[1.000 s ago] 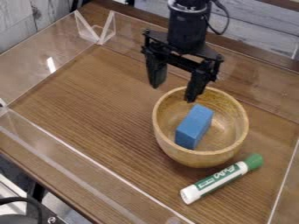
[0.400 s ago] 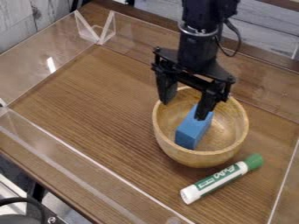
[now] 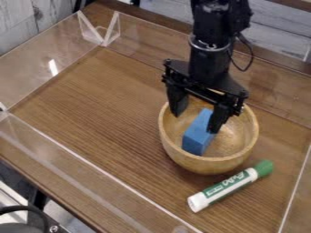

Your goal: Remove the blue block from inside the brown bowl and put it on the table

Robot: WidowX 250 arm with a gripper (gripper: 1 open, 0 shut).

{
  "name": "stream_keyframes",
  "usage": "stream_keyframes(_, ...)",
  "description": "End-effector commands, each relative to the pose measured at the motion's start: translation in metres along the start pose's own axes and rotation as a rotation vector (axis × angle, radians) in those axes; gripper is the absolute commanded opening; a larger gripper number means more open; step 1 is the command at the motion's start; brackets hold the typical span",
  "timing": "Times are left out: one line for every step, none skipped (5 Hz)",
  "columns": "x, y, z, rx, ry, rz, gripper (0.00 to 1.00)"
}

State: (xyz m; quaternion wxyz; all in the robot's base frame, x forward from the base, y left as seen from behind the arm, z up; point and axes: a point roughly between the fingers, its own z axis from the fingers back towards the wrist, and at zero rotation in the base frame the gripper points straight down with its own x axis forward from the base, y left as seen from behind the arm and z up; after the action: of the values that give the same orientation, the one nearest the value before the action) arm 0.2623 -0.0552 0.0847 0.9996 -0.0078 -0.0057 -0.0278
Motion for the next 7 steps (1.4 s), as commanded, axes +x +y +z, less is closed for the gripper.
stream_keyframes(0.004, -0.004, 0.002, -0.008, -0.049, -0.008, 1.00)
stream_keyframes(0.004, -0.006, -0.005, -0.010, -0.053, -0.004, 1.00)
stream_keyframes(0.005, -0.007, -0.012, -0.012, -0.059, 0.001, 1.00)
stream_keyframes(0.005, -0.008, -0.019, -0.014, -0.066, 0.006, 1.00)
stream_keyframes(0.006, -0.008, -0.025, -0.014, -0.072, 0.009, 1.00)
stream_keyframes(0.007, -0.007, -0.024, -0.016, -0.071, 0.008, 0.00)
stream_keyframes(0.008, -0.006, -0.017, -0.022, -0.069, 0.011, 0.00)
